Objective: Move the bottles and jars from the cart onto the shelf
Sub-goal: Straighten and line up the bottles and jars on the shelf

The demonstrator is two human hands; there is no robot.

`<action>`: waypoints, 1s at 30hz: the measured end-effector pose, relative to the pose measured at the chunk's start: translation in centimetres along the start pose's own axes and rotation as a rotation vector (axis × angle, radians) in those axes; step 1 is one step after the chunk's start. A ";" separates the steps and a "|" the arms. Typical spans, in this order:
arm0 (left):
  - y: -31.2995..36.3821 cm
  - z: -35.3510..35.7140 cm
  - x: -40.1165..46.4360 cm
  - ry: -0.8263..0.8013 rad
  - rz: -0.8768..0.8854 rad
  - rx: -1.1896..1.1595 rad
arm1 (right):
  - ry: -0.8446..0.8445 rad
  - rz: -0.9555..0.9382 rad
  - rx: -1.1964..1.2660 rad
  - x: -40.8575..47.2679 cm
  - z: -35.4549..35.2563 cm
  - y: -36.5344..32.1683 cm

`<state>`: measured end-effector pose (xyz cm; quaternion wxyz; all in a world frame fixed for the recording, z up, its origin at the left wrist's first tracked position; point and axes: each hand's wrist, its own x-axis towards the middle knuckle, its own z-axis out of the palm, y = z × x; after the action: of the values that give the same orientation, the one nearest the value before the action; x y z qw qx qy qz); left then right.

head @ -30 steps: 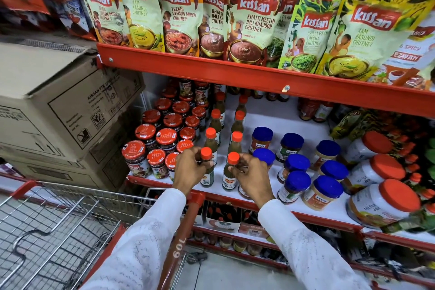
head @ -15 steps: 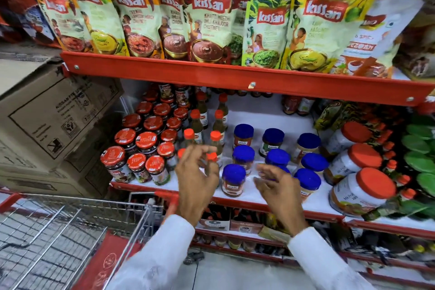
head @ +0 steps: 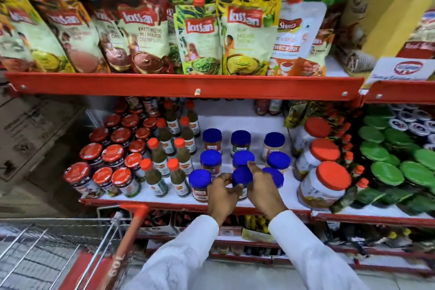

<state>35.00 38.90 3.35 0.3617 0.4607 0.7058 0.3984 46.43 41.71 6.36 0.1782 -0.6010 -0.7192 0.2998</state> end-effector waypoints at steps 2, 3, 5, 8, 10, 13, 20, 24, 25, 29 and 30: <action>0.0 0.1 0.2 -0.003 0.008 0.024 | 0.015 -0.002 -0.008 -0.1 0.0 -0.2; 0.0 0.0 0.3 -0.009 0.015 0.047 | 0.025 0.003 -0.006 -0.2 -0.1 -0.2; -0.1 -0.1 0.4 -0.032 0.039 0.092 | 0.055 0.013 0.012 -0.5 -0.1 -0.1; -0.2 -0.3 0.3 -0.085 0.084 0.154 | 0.096 0.019 0.040 -1.2 0.1 0.2; -0.4 -0.4 0.2 -0.103 0.100 0.182 | 0.099 0.030 0.037 -1.4 0.1 0.4; -0.4 -0.6 0.3 -0.120 0.094 0.185 | 0.103 0.015 0.031 -1.4 0.0 0.6; -0.3 -0.5 -0.1 -0.111 0.091 0.155 | 0.131 0.003 0.130 -1.5 -0.3 1.4; -0.2 -0.8 0.1 -0.125 0.045 0.181 | 0.174 -0.020 0.208 -1.4 -0.7 2.0; 0.0 -0.9 0.1 -0.127 0.027 0.176 | 0.188 -0.005 0.246 -1.3 -1.0 2.4; 1.5 -0.7 -0.2 -0.089 0.135 0.284 | 0.221 0.066 0.350 -1.2 -3.1 4.7; 2.0 -0.4 -0.3 -0.086 0.202 0.363 | 0.252 0.052 0.326 -1.4 -3.7 5.5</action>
<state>35.46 39.01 5.38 0.2608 0.6034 0.7001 0.2788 53.15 41.67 5.77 0.3536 -0.6155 -0.6174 0.3391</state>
